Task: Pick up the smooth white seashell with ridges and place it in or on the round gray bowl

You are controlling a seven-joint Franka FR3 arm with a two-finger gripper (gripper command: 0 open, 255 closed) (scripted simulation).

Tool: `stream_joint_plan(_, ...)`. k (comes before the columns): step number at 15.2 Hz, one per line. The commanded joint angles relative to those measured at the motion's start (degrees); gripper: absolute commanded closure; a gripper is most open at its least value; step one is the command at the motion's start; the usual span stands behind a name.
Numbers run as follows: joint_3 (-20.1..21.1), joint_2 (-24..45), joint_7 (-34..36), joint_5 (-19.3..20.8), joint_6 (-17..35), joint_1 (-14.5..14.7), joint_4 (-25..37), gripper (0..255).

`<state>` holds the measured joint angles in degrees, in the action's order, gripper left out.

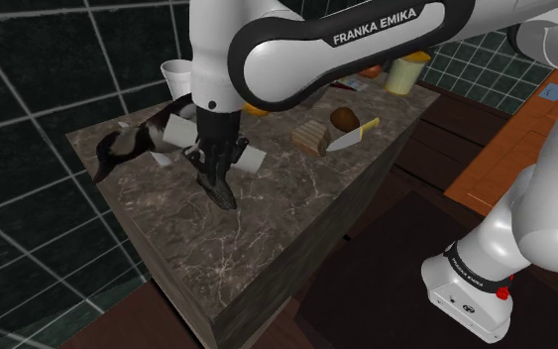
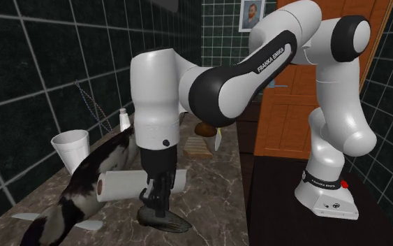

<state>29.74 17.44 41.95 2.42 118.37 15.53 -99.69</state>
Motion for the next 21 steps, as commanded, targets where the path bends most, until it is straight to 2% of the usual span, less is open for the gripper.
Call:
stream_joint_plan(1,-0.23,0.14,0.04,0.05,-1.46,-0.19,0.57,255)
stream_joint_plan(4,-0.16,-0.01,0.04,-0.03,-2.00,-0.16,1.14,255)
stream_joint_plan(5,-0.16,-0.01,0.04,-0.03,-2.00,-0.16,1.14,0)
stream_joint_plan(8,1.65,-10.35,-0.50,-2.90,9.10,-0.99,-13.19,0)
stream_joint_plan(16,1.33,-7.05,1.23,-0.46,14.67,-0.02,-15.57,0)
stream_joint_plan(21,1.31,-7.05,1.22,-0.46,14.67,0.00,-15.57,0)
